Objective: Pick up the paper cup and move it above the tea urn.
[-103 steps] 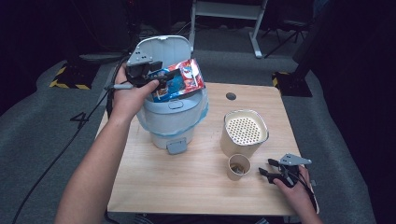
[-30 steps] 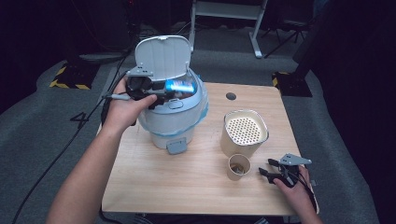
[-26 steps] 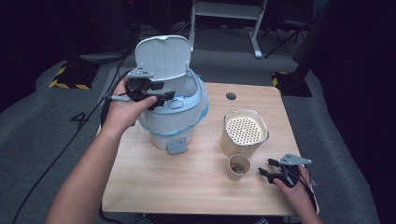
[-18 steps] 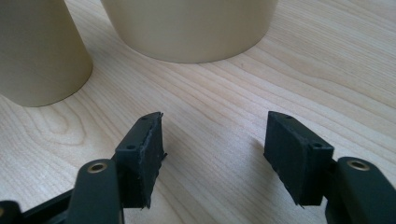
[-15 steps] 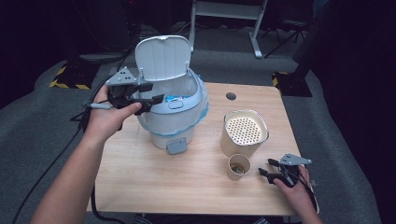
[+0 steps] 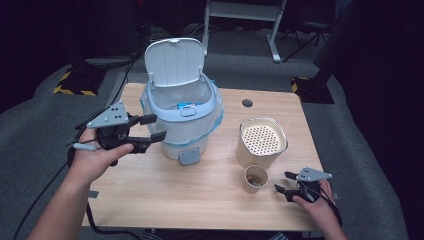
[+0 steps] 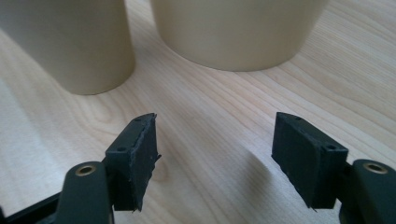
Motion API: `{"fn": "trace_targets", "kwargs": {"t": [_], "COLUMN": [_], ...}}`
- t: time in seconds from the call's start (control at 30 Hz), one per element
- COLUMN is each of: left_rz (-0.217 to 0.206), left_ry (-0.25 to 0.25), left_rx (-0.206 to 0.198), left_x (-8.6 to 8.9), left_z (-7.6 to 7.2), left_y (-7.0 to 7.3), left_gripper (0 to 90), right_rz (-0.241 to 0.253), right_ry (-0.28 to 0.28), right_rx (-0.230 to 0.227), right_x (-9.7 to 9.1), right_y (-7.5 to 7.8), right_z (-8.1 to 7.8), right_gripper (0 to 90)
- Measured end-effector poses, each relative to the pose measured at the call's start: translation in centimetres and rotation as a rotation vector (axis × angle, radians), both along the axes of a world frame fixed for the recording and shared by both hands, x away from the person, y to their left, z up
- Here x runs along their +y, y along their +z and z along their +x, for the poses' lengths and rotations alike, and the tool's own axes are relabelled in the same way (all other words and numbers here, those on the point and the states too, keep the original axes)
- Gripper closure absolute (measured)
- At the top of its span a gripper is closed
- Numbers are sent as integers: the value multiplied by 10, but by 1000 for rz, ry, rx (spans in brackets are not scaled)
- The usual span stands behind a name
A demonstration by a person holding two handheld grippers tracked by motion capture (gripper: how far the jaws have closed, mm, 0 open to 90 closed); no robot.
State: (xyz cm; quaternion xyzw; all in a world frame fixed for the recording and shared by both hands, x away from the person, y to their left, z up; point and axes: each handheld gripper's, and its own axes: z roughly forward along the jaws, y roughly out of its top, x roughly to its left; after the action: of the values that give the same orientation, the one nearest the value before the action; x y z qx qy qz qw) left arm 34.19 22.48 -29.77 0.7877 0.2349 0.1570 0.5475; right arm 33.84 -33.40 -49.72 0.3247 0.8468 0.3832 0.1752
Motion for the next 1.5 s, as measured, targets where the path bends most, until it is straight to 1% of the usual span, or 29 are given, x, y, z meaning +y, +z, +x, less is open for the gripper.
{"fn": "trace_targets", "kwargs": {"t": [0.03,0.1,0.17,0.27,0.33,0.4,0.5,0.57,0.6,0.63,0.7,0.73,0.77,0.83,0.93,0.97,1.0,1.03,1.13,1.17,1.23,1.27,1.33,1.37,1.4,1.47,1.5], "left_rz": [-7,-21,-30,1,34,55,67,61,50,51,77,80,77,71,82,80,68,71,105,109,114,123,147,156,174,191,208], "left_ry": [-7,-12,-20,-29,-30,-36,-32,-27,-21,-16,4,15,18,17,17,15,19,19,21,18,12,14,15,17,19,17,18], "left_rx": [1,6,16,28,33,49,63,74,85,97,105,107,119,136,158,166,176,182,188,194,211,208,218,215,218,225,230], "left_x": [2,4,6,7,6,5,8,11,14,16,21,23,24,26,27,28,27,27,24,24,21,20,19,19,18,16,15], "left_z": [-4,-10,-15,-19,-21,-22,-24,-24,-23,-22,-20,-19,-19,-17,-13,-11,-9,-7,-2,-1,4,5,8,9,10,11,12], "left_y": [-4,-10,-19,-32,-43,-52,-65,-74,-79,-82,-87,-90,-93,-99,-110,-112,-117,-120,-131,-133,-143,-146,-154,-157,-162,-168,-172], "left_gripper": [386,381,381,381,381,373,359,356,356,356,356,356,356,356,356,356,356,354,352,352,351,351,351,351,350,349,347], "right_rz": [-5,1,8,13,19,19,13,10,10,12,10,7,5,0,-13,-15,-18,-20,-15,-15,-6,3,15,25,32,47,52], "right_ry": [8,31,55,78,88,96,108,112,115,116,118,121,122,122,124,125,126,124,129,129,128,129,130,132,133,138,140], "right_rx": [-2,-4,0,3,4,7,12,15,18,20,22,21,22,25,23,21,21,27,27,27,29,29,31,33,33,34,34], "right_x": [1,1,2,3,4,6,8,9,10,10,11,12,12,13,13,13,13,13,13,13,13,13,13,14,15,16,16], "right_y": [2,4,7,9,10,11,12,11,11,11,11,11,11,10,8,6,5,4,3,3,3,2,2,1,1,1,1], "right_z": [-1,-3,-5,-6,-6,-6,-7,-8,-9,-9,-9,-9,-9,-10,-10,-10,-9,-9,-10,-10,-10,-9,-9,-10,-10,-10,-10], "right_gripper": [308,300,292,282,280,281,281,281,280,281,281,281,281,281,281,280,279,279,276,276,265,255,245,239,235,232,230]}}
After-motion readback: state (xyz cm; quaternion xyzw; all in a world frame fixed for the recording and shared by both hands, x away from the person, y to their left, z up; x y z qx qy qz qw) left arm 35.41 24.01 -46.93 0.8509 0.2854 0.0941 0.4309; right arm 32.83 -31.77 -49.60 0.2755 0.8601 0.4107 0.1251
